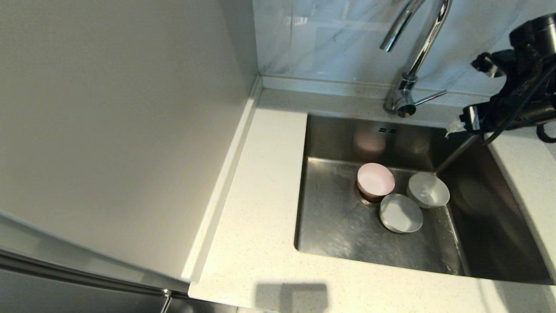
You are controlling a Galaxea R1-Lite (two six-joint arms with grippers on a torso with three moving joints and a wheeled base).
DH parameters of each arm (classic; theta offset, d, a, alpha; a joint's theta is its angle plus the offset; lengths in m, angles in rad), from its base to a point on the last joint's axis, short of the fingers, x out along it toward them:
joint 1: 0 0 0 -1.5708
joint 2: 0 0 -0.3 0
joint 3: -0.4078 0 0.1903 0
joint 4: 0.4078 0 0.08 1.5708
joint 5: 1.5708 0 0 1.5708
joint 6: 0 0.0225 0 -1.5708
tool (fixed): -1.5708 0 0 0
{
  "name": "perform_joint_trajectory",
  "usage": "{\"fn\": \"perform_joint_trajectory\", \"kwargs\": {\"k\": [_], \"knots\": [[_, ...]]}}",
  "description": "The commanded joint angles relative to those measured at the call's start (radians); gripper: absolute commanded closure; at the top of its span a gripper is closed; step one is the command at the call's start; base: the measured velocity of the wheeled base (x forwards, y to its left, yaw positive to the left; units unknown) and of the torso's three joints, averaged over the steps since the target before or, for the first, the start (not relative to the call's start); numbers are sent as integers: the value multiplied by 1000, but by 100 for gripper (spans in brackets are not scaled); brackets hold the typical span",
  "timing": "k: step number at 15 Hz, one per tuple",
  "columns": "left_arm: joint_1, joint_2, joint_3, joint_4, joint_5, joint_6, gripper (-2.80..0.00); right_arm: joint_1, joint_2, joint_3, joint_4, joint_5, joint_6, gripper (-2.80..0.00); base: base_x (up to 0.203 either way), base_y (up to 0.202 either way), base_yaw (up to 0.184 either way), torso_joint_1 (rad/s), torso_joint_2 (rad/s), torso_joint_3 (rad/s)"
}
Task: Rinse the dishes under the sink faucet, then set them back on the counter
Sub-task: Turn on the faucet
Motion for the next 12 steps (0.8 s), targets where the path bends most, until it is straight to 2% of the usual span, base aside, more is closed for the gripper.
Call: {"fn": "perform_joint_trajectory", "kwargs": {"k": [1,3,5,12], "knots": [[0,-3,0,0,1,-1,0,-10,-4,-93,-1,8,-38,0,0,0,0,0,0,0],[0,-3,0,0,1,-1,0,-8,32,-175,-20,23,-81,0,0,0,0,0,0,0],[0,-3,0,0,1,-1,0,-7,62,-195,-110,57,-153,0,0,0,0,0,0,0],[0,-3,0,0,1,0,0,-6,167,-196,-339,72,-163,0,0,0,0,0,0,0]]}}
